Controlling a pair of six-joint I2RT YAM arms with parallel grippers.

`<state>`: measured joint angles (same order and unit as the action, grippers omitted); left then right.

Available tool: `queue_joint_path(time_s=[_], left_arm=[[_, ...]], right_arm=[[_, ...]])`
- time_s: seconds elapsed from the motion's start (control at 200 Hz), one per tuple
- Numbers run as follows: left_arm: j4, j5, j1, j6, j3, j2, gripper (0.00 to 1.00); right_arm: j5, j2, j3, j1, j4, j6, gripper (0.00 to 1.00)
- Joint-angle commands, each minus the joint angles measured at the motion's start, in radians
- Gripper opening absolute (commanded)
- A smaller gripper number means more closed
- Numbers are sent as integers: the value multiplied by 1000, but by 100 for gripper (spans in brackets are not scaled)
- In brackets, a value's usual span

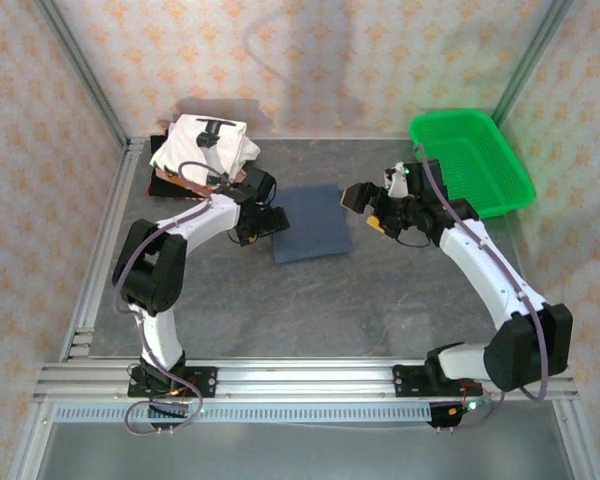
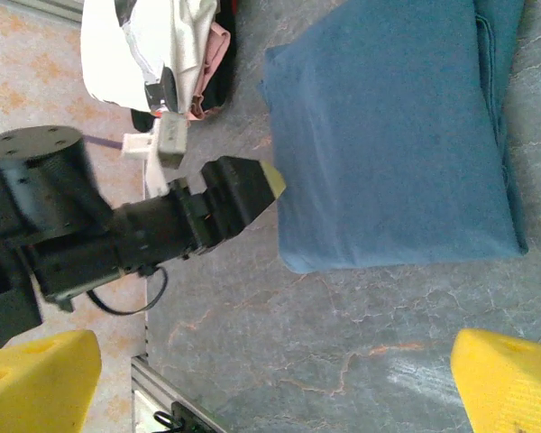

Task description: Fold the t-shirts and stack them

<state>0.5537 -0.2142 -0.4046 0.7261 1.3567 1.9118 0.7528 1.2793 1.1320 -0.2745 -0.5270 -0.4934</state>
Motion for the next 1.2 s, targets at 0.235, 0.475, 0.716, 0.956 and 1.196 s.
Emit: queue_joint_path(time_s=[0.235,0.475,0.716,0.956,1.196], left_arm=[[-65,90,-32,45,122,161,79],[20,79,-49,-7,286,285,66],[180,161,-50,-104,446,372,29],[370,319,-47,-329,702,379,7],[460,421,-34,-505,883,354,0]], right_arm=[[43,-60,-29,-3,2,-15,99],[62,-64,-43,-3,3,-17,99],[69,-60,-33,-3,4,-18,99],[74,-81,-45,-2,57,-58,99],[67,-81,-67,-3,74,-83,99]])
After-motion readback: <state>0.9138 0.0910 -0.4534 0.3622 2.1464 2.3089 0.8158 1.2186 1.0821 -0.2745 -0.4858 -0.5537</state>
